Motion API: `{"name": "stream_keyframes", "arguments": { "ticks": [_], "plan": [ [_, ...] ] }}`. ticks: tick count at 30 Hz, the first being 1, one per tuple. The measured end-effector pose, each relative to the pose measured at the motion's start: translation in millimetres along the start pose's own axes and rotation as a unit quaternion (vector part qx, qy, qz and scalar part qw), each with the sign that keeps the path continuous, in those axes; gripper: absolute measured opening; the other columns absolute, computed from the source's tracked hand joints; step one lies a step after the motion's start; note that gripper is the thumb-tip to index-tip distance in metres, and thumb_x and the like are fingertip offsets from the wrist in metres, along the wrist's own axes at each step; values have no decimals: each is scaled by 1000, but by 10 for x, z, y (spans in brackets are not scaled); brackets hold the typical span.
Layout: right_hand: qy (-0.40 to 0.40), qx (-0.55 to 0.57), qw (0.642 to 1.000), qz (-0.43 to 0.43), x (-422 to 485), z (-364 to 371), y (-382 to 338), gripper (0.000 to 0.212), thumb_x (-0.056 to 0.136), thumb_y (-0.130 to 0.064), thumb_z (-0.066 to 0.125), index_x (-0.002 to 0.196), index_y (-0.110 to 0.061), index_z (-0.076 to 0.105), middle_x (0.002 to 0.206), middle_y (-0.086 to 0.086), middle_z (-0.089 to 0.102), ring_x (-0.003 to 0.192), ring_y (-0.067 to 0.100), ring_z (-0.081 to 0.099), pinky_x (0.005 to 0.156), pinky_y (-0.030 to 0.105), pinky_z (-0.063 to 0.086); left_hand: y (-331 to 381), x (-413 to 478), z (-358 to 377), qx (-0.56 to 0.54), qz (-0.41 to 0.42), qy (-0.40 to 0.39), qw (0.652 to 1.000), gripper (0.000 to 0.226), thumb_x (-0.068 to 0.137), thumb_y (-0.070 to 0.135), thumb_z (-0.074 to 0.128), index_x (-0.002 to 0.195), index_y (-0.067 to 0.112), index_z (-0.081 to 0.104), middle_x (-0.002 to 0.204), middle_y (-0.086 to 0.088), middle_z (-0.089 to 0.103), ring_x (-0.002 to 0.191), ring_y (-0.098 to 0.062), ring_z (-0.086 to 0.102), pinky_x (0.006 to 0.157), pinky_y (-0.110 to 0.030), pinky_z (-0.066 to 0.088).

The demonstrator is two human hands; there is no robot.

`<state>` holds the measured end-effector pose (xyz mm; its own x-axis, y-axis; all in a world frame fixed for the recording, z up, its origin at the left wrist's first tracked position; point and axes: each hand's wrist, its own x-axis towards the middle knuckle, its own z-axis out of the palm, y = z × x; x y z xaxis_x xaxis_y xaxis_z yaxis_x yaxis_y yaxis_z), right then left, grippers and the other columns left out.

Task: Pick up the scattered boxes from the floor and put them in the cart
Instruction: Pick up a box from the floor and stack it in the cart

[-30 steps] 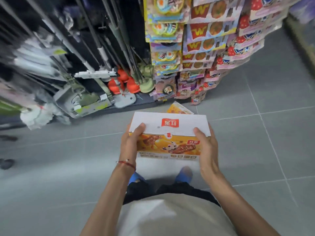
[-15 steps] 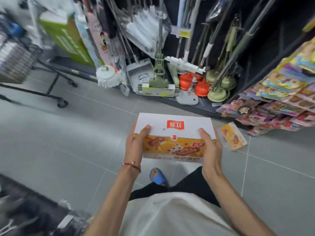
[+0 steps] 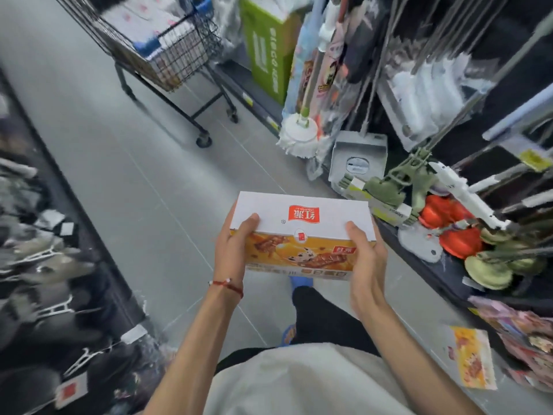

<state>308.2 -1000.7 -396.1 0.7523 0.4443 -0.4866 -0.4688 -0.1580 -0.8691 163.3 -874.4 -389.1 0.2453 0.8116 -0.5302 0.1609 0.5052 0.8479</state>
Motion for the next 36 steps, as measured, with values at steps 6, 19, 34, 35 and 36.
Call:
{"name": "stream_keyframes", "arguments": {
  "ticks": [6, 19, 34, 35, 36],
  "plan": [
    [-82, -38, 996, 7, 756, 1038, -382, 43, 101, -20, 62, 143, -28, 58, 103, -8, 80, 91, 13, 77, 67, 21, 58, 578, 774, -272, -31, 2, 89, 996, 54, 81, 46, 63, 129, 23, 62, 108, 1, 77, 97, -23, 74, 79, -31, 54],
    [-170, -115, 979, -2, 1733, 3478, -621, 32, 101, -25, 62, 132, -32, 63, 104, -8, 79, 94, 14, 77, 77, 34, 62, 1549, 2465, -1347, -111, -1, 181, 977, 42, 90, 39, 64, 129, 24, 64, 108, 2, 77, 99, -19, 73, 69, -20, 53],
    [-134, -98, 986, -28, 2671, 6170, -958, 33, 104, -20, 56, 136, -25, 62, 116, 1, 77, 102, 19, 75, 78, 34, 61, 3191, 4872, -2497, -76, 18, 154, 985, 54, 79, 44, 64, 130, 25, 62, 113, 3, 75, 105, -20, 71, 80, -30, 55],
    [-133, -95, 986, -29, 2811, 6328, -986, 34, 104, -20, 56, 137, -24, 62, 116, 1, 76, 102, 19, 75, 75, 32, 62, 3299, 5076, -2509, -74, 18, 155, 985, 54, 78, 44, 64, 129, 26, 63, 113, 3, 75, 104, -20, 70, 79, -30, 54],
    [-129, -90, 987, -29, 2956, 6480, -1015, 35, 103, -21, 56, 138, -23, 62, 116, 1, 77, 101, 19, 75, 73, 29, 61, 3413, 5270, -2519, -68, 20, 156, 985, 54, 77, 44, 63, 128, 26, 64, 113, 2, 75, 103, -20, 70, 78, -29, 53]
  ]
}}
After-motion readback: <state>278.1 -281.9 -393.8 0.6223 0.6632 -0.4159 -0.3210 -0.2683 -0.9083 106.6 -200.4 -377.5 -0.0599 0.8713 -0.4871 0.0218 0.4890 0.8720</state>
